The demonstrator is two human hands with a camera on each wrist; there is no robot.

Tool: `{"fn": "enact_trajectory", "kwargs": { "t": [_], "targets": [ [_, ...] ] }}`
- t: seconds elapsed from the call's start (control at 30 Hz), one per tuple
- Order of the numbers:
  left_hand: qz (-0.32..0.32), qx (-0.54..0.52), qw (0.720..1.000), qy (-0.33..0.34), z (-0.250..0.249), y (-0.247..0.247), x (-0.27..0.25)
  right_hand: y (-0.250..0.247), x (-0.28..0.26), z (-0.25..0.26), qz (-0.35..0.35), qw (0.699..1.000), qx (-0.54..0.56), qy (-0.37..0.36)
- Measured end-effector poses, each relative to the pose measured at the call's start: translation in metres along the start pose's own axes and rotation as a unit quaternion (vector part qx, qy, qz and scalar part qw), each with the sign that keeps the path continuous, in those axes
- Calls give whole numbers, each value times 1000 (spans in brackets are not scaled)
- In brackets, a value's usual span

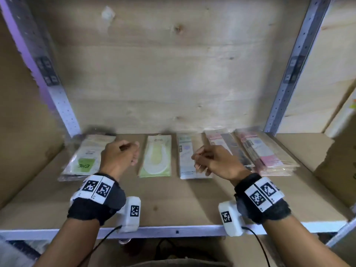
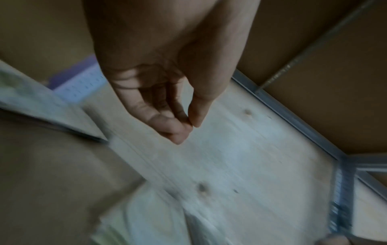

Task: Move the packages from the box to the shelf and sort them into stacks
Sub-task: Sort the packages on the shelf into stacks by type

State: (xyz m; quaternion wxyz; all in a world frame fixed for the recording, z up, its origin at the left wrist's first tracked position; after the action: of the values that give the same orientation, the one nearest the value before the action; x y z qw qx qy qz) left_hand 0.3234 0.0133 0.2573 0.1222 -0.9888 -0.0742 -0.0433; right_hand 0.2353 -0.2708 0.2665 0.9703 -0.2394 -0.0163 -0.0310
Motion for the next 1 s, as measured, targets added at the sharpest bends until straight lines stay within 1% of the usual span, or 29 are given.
{"fn": "enact_trajectory", "kwargs": {
  "t": [0.07,0.13,0.2,0.27,0.37,0.43,0.5,0.6,0.67,0.73,0.8,0.9,0.97,1.0],
  "targets": [
    [-19,-9,1000,2,0,-30,8,33,13,12,33,999,8,8],
    [-35,-21,999,1,0,-61,18,78,34,32,73,997,10,13],
    [-50,-17,999,-15,5,-92,26,130,57,50,115,993,7,29],
    [-69,-23,996,-43,17,-122,32,180,78,63,139,989,-6,53],
    [-76,-13,995,-62,29,-151,37,242,106,75,143,986,-17,88],
    [-74,3,995,-60,33,-164,39,274,120,82,145,985,-34,89],
    [-82,10,995,-59,38,-176,38,293,132,83,133,985,-54,92],
    [-83,27,994,-68,45,-186,36,305,140,72,134,982,-32,126],
    [-78,26,994,-68,48,-187,36,303,140,65,139,979,-30,143],
    [-72,33,995,-62,47,-186,38,293,138,60,146,978,-45,143],
    [-54,47,996,-59,46,-179,38,281,132,58,150,979,-12,136],
    [2,111,992,-58,45,-158,34,259,112,57,153,975,90,133],
    [60,124,989,-50,42,-138,29,240,94,58,160,970,133,129],
    [88,134,987,-33,38,-126,26,227,84,59,160,966,158,130]
  ]
}}
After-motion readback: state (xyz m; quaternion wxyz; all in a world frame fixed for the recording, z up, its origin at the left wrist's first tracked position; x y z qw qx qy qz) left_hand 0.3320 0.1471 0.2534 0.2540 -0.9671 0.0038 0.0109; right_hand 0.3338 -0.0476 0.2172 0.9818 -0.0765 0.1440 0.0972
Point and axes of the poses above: each hand's wrist, its own x-axis towards the middle knuckle, its own y-axis out of the palm, z = x × y, the point moved 10 cm from there along x, towards the middle knuckle, and after that the axes turned 1 degree about -z, right-handed, at the moved point
